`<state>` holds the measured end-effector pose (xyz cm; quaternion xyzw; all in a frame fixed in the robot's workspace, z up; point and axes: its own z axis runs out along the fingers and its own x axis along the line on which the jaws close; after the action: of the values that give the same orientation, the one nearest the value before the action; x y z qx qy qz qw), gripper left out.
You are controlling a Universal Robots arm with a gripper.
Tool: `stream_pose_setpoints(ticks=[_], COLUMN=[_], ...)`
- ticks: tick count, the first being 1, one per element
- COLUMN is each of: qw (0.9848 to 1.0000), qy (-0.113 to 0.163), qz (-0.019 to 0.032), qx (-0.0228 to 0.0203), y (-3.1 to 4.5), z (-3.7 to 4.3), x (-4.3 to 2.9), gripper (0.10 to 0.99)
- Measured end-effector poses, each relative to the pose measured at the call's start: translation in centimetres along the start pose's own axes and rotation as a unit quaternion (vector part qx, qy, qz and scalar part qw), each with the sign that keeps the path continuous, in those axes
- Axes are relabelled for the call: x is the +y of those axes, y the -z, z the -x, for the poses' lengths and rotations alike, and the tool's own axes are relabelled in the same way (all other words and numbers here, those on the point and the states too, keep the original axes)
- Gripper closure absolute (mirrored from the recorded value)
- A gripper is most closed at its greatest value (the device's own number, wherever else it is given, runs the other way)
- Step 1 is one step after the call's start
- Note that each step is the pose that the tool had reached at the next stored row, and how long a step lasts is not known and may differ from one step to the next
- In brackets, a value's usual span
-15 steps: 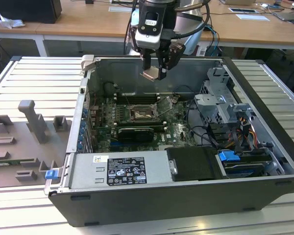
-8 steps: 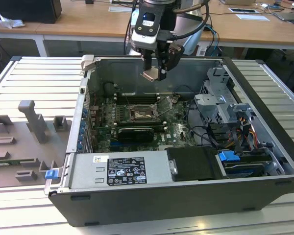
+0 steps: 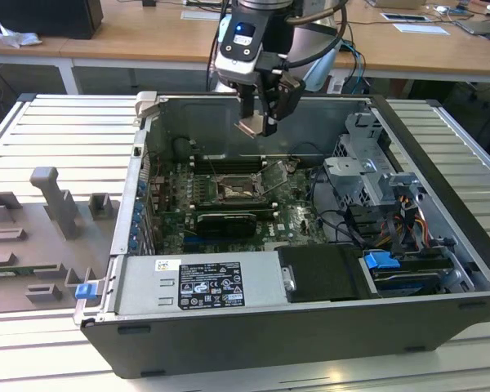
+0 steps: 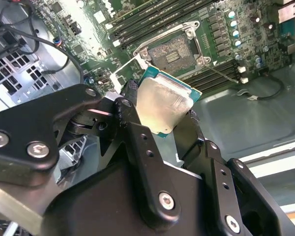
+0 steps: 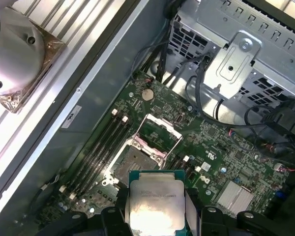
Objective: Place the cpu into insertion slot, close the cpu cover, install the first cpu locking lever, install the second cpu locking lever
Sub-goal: 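Place the cpu into insertion slot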
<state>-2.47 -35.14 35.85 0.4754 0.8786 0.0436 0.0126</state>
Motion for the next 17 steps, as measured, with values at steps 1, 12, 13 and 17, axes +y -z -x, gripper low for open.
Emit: stream_pose_setpoints(ticks=[1,12,13,17], qw=[1.0000,0.9986,0.9981,0.9949], qy=[-0.003,-0.053,-0.062,-0.100], qz=[0.0001,0.0010,0.0012,0.0020], qx=[-0.0003,-0.0048,-0.0055,-0.0089], y=[-0.03,-0.59,-0.68,-1.07], z=[0.00,0.01,0.01,0.02], x=[0.00,-0.05,-0.06,-0.10], gripper=[0.549,0.549,0.549,0.549])
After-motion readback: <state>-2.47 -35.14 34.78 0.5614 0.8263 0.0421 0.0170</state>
